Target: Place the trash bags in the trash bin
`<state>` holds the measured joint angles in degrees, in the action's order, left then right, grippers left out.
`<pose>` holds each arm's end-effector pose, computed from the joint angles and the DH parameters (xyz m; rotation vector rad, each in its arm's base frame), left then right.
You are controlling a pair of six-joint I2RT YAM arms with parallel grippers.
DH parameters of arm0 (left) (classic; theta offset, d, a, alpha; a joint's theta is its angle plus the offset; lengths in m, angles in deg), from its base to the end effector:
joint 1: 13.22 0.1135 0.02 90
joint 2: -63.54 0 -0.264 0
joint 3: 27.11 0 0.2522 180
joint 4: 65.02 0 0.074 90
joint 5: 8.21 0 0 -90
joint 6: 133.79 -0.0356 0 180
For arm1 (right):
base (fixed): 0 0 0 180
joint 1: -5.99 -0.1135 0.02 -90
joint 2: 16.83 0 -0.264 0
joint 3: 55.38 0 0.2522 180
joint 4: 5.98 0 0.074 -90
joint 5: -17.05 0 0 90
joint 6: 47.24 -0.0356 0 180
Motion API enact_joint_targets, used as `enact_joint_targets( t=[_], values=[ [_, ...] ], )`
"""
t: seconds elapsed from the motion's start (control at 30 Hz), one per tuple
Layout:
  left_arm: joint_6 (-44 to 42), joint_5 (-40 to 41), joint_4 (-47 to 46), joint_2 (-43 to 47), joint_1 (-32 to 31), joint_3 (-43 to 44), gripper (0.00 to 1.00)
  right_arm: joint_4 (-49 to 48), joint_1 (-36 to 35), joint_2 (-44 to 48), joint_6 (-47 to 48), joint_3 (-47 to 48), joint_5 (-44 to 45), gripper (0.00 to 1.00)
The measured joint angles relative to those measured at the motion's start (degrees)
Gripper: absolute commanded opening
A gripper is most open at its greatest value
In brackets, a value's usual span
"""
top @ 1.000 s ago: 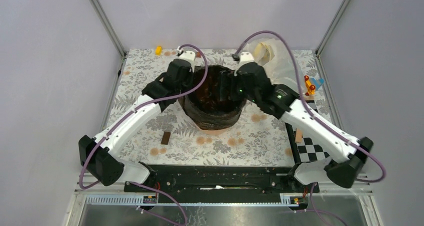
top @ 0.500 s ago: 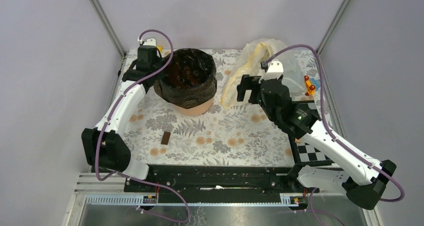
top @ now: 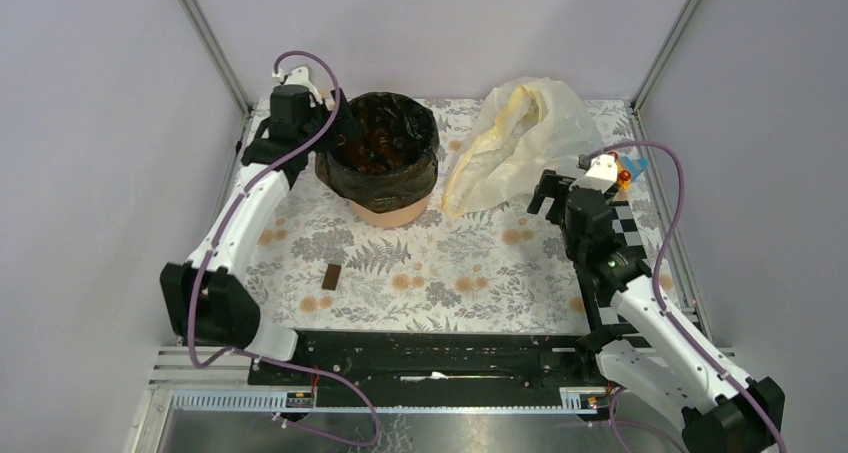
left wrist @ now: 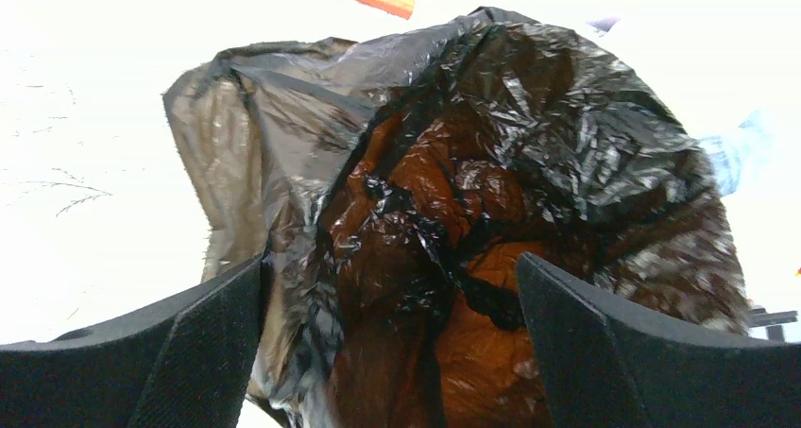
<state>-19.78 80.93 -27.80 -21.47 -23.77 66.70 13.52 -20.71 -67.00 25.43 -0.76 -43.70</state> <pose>0.3368 -0.0633 0.3629 -0.2356 2.0761 -0.3848 0.1899 0.0760 0.3085 0.2078 1.7880 0.0802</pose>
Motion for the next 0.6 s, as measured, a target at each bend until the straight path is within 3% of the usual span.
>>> enact_joint_targets(
  t=[0.13, 0.33, 0.43, 0.53, 0.6],
  values=[
    [1.60, 1.22, -1.22, 8.68, 0.02, -5.01, 0.99, -6.54, 0.59, 4.04, 4.20, -4.70, 1.40, 1.00],
    [7.65, 7.93, -7.78, 33.33, 0.04, -26.93, 0.99, -15.82, 0.76, 6.21, 6.60, -11.47, 7.37, 1.00],
    [9.55, 13.35, -8.22, 39.41, 0.09, -33.03, 0.99, -19.45, 0.87, 7.82, 7.30, -15.80, 10.27, 1.00],
    [10.99, 17.16, -8.85, 39.54, 0.76, -35.15, 0.99, -22.14, 0.90, 8.26, 8.87, -17.66, 12.09, 0.84],
    [12.46, 18.05, -12.28, 40.68, 1.42, -39.69, 0.99, -24.55, 0.92, 9.07, 11.28, -18.93, 9.64, 0.79]
  ],
)
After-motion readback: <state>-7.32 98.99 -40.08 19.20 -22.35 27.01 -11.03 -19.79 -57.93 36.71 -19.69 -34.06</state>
